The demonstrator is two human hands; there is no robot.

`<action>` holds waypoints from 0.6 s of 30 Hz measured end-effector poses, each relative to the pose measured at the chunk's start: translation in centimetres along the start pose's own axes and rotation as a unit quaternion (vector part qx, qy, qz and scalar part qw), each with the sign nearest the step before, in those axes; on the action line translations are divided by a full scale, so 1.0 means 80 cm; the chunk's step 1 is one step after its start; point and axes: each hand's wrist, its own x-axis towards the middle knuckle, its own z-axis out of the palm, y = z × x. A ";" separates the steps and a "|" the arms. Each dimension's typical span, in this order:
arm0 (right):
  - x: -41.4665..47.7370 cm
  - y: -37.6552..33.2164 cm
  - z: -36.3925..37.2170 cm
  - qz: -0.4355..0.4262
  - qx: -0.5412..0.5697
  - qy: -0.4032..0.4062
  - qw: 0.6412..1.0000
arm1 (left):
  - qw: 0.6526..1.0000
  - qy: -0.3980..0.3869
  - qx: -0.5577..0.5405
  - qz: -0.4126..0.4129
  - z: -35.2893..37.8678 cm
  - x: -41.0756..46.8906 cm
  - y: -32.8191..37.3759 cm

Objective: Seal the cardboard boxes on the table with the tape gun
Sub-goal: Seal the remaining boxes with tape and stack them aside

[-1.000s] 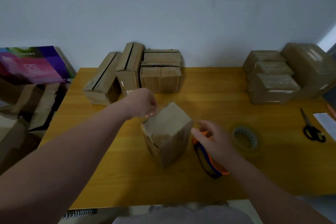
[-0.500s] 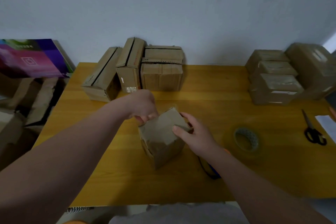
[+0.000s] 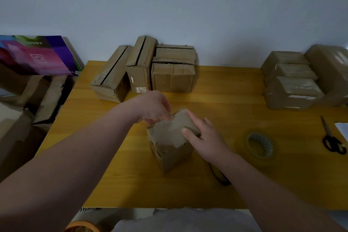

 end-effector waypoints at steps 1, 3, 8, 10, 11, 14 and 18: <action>0.000 0.001 0.001 -0.002 -0.020 0.001 1.000 | 1.000 0.008 0.005 0.004 0.001 0.000 0.000; 0.000 -0.002 -0.001 -0.025 -0.075 0.003 0.997 | 1.000 0.015 0.007 0.007 0.003 0.000 -0.001; 0.000 -0.017 -0.011 -0.043 -0.132 -0.011 0.990 | 1.000 0.011 -0.019 0.017 0.003 -0.003 -0.005; 0.001 -0.019 -0.013 -0.039 -0.142 -0.017 0.989 | 0.999 0.004 -0.048 0.019 0.002 -0.006 -0.010; 0.000 -0.022 -0.014 -0.037 -0.159 -0.015 0.986 | 0.997 0.001 -0.072 0.020 0.000 -0.008 -0.014; -0.008 -0.032 -0.010 -0.102 -0.306 0.093 0.942 | 0.984 0.002 -0.177 0.031 -0.001 -0.019 -0.030; -0.029 -0.040 0.007 -0.271 -0.367 0.196 0.868 | 0.963 0.160 -0.215 0.043 0.009 -0.031 -0.061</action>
